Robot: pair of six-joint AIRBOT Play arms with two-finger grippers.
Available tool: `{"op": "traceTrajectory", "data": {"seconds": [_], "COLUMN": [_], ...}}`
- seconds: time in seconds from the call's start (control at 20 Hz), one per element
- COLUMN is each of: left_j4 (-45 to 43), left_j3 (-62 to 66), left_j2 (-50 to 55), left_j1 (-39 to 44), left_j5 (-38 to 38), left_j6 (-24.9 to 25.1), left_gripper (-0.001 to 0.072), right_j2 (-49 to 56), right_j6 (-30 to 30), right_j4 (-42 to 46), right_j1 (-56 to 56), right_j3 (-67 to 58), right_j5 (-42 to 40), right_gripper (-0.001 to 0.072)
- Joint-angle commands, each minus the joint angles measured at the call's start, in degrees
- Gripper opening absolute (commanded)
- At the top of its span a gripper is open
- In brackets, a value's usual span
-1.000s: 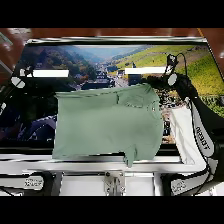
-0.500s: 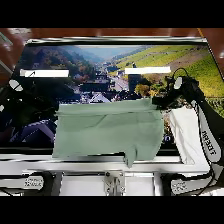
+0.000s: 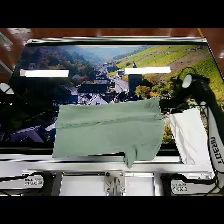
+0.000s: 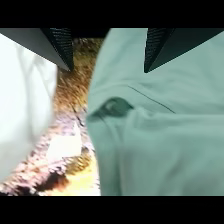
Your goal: Fold the shirts.
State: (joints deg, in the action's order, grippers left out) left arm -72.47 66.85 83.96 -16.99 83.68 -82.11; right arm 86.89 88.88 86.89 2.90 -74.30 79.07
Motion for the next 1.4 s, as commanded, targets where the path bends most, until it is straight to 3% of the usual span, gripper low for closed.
{"op": "traceTrajectory", "data": {"seconds": [0.0,0.1,0.15,0.35,0.6,1.1,1.25,1.35], "left_j4": [-0.83,1.7,2.97,5.81,6.49,6.54,6.73,7.91], "left_j3": [-5.55,-15.96,-21.44,-34.64,-38.25,-38.25,-38.18,-38.14], "left_j2": [-6.32,-11.63,-13.38,-15.32,-14.27,-8.83,-8.9,-9.01], "left_j1": [-8.5,-13.94,-16.28,-18.88,-14.97,-2.29,-1.55,-1.55], "left_j5": [6.82,6.27,5.22,-0.37,-6.32,-11.52,-11.02,-11.06], "left_j6": [2.05,5.38,6.49,8.46,8.35,1.42,0.76,1.46], "left_gripper": [0.0474,0.0488,0.0551,0.0551,0.0549,0.0518,0.0127,0.004], "right_j2": [-6.51,-10.91,-12.68,-16.48,-16.46,-16.46,-16.48,-16.48], "right_j6": [-5.01,-6.05,-7.21,-8.5,-9.11,-11.63,-14.29,-14.43], "right_j4": [-1.4,-6.84,-8.37,-10.54,-12.5,-12.87,-12.79,-12.98], "right_j1": [8.98,16.44,19.06,23.41,23.41,23.41,22.23,19.28], "right_j3": [2.62,8.81,11.87,20.52,22.64,22.67,25.94,30.97], "right_j5": [9.68,9.92,9.75,6.45,4.31,3.54,6.23,6.1], "right_gripper": [0.0572,0.0573,0.0574,0.0574,0.0573,0.0573,0.0573,0.0573]}}
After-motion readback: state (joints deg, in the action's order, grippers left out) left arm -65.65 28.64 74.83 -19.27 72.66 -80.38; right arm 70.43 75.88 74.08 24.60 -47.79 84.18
